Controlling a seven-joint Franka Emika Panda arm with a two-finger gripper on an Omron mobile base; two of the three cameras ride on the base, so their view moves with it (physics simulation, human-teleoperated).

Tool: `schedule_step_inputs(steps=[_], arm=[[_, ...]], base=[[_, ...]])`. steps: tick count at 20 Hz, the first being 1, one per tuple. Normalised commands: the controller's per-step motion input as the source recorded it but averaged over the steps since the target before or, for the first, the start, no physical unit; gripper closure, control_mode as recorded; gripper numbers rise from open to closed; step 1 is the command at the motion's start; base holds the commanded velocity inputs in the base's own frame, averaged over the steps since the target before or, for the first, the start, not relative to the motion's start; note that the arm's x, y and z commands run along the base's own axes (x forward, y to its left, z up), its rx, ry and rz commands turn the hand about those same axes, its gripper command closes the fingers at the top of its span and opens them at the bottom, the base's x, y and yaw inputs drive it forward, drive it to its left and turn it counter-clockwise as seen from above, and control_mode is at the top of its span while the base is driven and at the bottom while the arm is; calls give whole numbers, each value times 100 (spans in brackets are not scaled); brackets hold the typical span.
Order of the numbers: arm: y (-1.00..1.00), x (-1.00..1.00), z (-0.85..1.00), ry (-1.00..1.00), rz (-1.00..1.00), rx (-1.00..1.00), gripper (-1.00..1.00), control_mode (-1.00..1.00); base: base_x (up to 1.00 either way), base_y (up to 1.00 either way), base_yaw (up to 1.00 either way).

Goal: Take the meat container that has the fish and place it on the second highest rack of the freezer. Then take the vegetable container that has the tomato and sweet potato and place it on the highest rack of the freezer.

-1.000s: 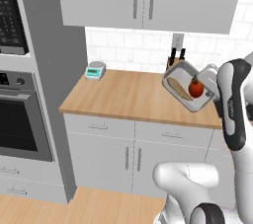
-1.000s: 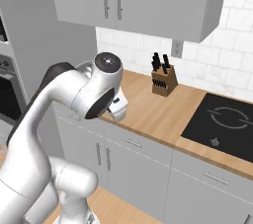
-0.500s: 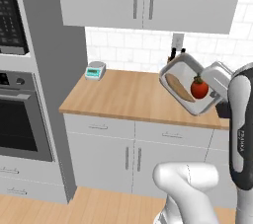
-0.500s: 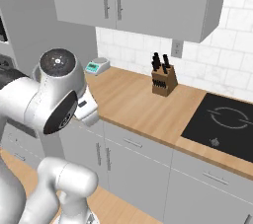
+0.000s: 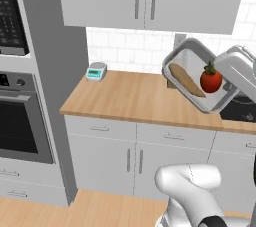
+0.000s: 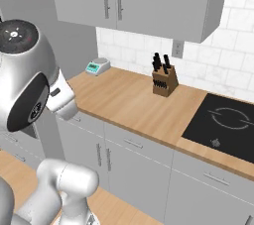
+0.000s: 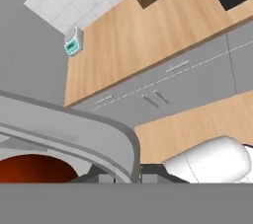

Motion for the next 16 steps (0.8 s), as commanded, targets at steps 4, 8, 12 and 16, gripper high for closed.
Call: schedule_step_inputs(steps=[4,8,12,16], arm=[[24,-27,0,-2,7,-3,100,-100],[5,-3,0,-1,0,-2,100,100],[0,0,0,0,0,0,100,100],[0,0,0,0,0,0,100,100]], base=[[0,0,0],[0,0,0],[0,6,0],[-33,27,2]])
